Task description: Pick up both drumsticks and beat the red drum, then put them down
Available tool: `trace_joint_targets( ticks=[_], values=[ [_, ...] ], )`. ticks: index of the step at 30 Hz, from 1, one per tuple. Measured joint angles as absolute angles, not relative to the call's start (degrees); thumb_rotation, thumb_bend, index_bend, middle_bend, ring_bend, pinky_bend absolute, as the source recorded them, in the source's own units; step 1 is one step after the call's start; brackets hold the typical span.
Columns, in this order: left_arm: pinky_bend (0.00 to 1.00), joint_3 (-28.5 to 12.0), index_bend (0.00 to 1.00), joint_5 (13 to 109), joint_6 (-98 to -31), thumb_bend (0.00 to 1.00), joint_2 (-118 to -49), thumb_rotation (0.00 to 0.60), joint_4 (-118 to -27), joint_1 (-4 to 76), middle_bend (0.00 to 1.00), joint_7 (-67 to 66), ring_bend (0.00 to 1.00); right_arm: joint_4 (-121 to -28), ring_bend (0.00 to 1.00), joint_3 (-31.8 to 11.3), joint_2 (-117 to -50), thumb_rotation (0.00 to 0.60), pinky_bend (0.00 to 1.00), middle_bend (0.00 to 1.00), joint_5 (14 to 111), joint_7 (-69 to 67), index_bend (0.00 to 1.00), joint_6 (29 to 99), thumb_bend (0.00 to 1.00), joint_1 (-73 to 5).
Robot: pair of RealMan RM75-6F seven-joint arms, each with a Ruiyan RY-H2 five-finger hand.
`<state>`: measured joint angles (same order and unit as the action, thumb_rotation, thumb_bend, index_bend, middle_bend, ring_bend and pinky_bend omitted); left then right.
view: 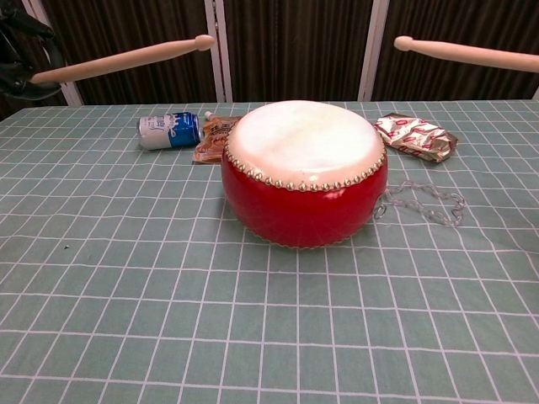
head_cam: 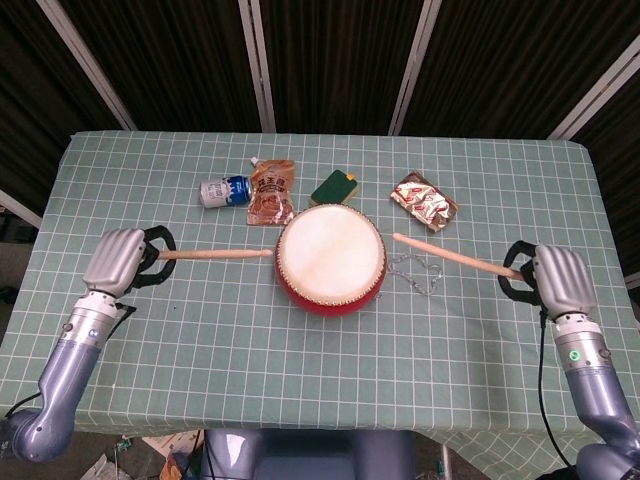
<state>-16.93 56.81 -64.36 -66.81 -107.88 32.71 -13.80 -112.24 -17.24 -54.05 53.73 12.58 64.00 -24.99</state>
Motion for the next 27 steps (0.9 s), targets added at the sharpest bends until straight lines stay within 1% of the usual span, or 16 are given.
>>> trace_joint_targets(
  ticks=[6,10,15,20,23,27],
  values=[
    [1.0,-18.9,0.78,54.13,-63.45,0.54,-68.49,0.6,-105.69,34.51,1.0,-12.35,1.0,-113.69,1.0,-17.42,-56.53,0.6,1.0,1.0,48.7,19.43,0.97,63.16,0.61,-29.57],
    [1.0,-19.91,0.78,53.17,-62.83,0.54,-68.6,0.6,-105.19,35.19,1.0,-10.82,1.0,-113.64,1.0,-17.31,-59.45,0.6,1.0,1.0,44.73,23.93,0.97,62.71,0.61,-33.3],
    [1.0,-21.0,0.78,52.56,-62.17,0.54,-67.51,0.6,-105.3,35.55,1.0,-9.06,1.0,-112.78,1.0,-17.24,-62.58,0.6,1.0,1.0,40.19,29.02,0.97,62.57,0.61,-37.48],
    [1.0,-21.8,0.78,52.1,-61.49,0.54,-65.52,0.6,-106.01,35.44,1.0,-7.08,1.0,-112.41,1.0,-17.39,-64.89,0.6,1.0,1.0,35.36,34.3,0.97,64.04,0.61,-41.37],
    [1.0,-22.07,0.78,51.6,-60.8,0.54,-64.65,0.6,-106.22,35.43,1.0,-6.07,1.0,-112.68,1.0,-18.18,-65.55,0.6,1.0,1.0,33.26,35.35,0.97,65.47,0.61,-42.84],
    [1.0,-22.2,0.78,51.25,-60.24,0.54,-63.54,0.6,-106.53,35.4,1.0,-5.05,1.0,-114.05,1.0,-20.42,-65.13,0.6,1.0,1.0,31.96,34.41,0.97,66.45,0.61,-43.58]
  ],
)
